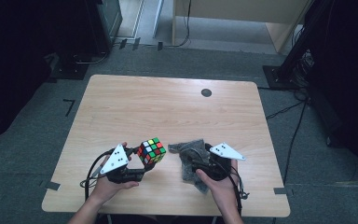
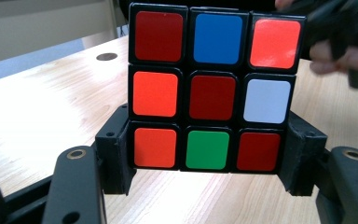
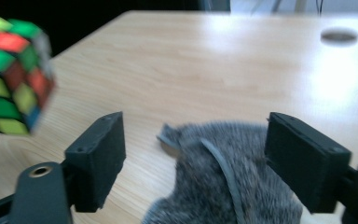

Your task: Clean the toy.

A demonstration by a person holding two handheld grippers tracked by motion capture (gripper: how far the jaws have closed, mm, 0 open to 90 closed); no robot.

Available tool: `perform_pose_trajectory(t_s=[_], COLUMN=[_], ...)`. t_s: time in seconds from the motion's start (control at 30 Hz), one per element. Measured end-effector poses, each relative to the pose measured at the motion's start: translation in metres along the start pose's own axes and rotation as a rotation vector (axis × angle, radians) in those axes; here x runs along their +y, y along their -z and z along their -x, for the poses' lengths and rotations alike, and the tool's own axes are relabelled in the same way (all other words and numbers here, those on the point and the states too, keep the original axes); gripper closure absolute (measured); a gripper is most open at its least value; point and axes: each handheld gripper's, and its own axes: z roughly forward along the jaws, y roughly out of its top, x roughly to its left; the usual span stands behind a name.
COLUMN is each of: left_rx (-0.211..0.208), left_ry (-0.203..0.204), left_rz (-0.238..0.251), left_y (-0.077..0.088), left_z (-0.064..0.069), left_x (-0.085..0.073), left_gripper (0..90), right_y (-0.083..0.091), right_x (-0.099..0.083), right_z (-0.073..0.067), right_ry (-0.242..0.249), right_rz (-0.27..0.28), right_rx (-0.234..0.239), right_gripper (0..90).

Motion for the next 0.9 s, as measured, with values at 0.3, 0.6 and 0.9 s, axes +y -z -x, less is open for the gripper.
perform_pose_trajectory(t_s=[0.3, 0.6, 0.9], left_rx=[-0.019, -0.023, -0.036], left_ry=[0.054, 0.068, 0.062], left_rz=[0.012, 0.013, 0.010], left_y=[0.003, 0.004, 0.003], left_z=[-0.006, -0.007, -0.005], left_x=[-0.001, 0.000, 0.000], left_gripper=[34.1, 34.0, 34.0], right_y=[-0.025, -0.037, -0.041], right_x=[-0.031, -0.043, -0.047], right_z=[0.022, 0.022, 0.022], right_ry=[0.024, 0.095, 0.116], right_rz=[-0.115, -0.183, -0.202], right_rx=[-0.152, -0.156, -0.171], right_gripper=[34.6, 36.0, 40.2])
